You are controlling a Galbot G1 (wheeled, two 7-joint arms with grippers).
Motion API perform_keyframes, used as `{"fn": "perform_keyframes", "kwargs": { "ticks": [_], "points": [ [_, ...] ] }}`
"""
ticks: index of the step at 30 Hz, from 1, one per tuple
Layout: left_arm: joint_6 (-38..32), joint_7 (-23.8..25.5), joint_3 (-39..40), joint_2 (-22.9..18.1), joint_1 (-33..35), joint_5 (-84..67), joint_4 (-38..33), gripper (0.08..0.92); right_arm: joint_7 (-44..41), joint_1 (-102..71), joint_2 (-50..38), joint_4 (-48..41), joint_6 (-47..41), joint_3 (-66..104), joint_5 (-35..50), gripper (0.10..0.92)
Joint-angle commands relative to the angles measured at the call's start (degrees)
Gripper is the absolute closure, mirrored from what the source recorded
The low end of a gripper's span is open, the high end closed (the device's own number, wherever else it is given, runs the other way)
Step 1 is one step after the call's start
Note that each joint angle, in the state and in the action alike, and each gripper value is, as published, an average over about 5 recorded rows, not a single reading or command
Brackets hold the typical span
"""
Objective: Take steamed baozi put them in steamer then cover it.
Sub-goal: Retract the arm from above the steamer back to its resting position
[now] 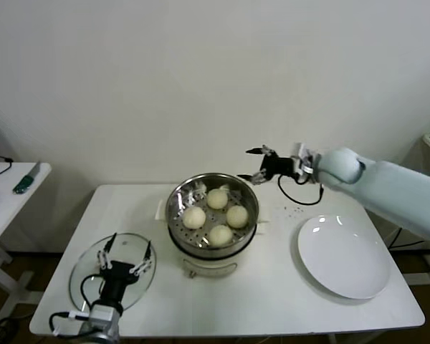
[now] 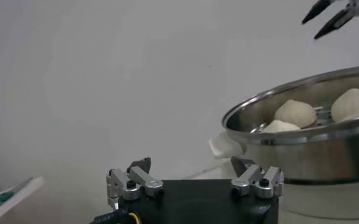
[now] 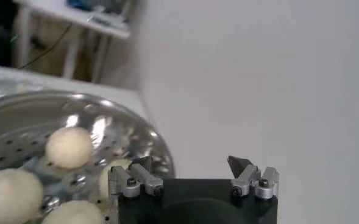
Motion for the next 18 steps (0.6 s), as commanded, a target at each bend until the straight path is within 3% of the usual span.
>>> {"fn": "perform_keyframes", "kwargs": {
  "ticks": [1, 9, 18],
  "points": [
    [1.31, -1.45, -0.1, -0.18, 0.78, 2.19, -0.24, 0.177, 7.79, -34.71, -9.85, 5.32, 6.36, 37.21, -4.68, 0.203],
    [4.05, -0.89, -1.51, 0.14, 2.87, 10.22, -0.88, 0.177, 6.53, -63.81, -2.1, 7.9, 6.18, 69.74, -12.12, 0.203],
    [5.31, 0.26, -3.78, 2.37, 3.91, 41.07, 0.79, 0.177, 3.37, -82.8, 8.82, 13.02, 4.17, 89.85, -16.53, 0.203]
  ]
}}
